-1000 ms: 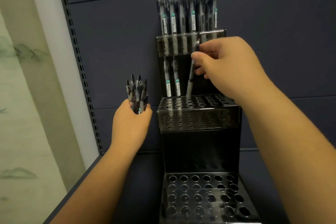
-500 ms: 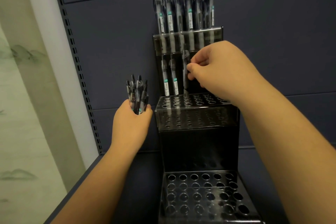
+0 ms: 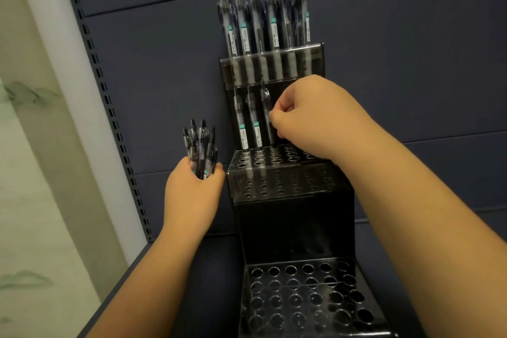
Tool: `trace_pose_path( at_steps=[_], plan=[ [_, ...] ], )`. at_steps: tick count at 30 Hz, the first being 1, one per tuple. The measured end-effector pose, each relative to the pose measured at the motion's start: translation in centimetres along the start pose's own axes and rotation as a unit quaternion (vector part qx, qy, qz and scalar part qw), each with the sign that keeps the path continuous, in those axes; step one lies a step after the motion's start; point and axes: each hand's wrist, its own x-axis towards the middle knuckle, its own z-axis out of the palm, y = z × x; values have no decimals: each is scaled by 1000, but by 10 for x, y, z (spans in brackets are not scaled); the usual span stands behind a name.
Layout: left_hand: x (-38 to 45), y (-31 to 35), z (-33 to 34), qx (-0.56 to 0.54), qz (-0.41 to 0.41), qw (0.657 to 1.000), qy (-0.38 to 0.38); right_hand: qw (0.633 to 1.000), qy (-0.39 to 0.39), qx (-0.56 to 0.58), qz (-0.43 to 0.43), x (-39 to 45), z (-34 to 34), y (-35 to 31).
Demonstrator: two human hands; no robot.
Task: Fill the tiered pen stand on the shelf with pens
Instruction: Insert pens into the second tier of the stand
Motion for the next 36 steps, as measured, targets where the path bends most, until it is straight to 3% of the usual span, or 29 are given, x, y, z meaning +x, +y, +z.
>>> trace_pose_path(
  at_steps=[5,8,18,26,36],
  plan=[
    [2,-2,-1,-10,0,1000,8,997,39,-55,-22,-1,-4,2],
    [1,-2,-1,-11,2,1000,10,996,73,-23,-48,-5,-9,-1],
    [-1,8,-7,-38,31,998,48,992,-68,14,-109,-17,11,-24],
    [-9,18,-12,-65,74,995,31,987,3,10,-163,-23,28,-39],
    [-19,32,-13,-108,118,987,34,989,0,68,-127,-27,30,-45]
  ],
)
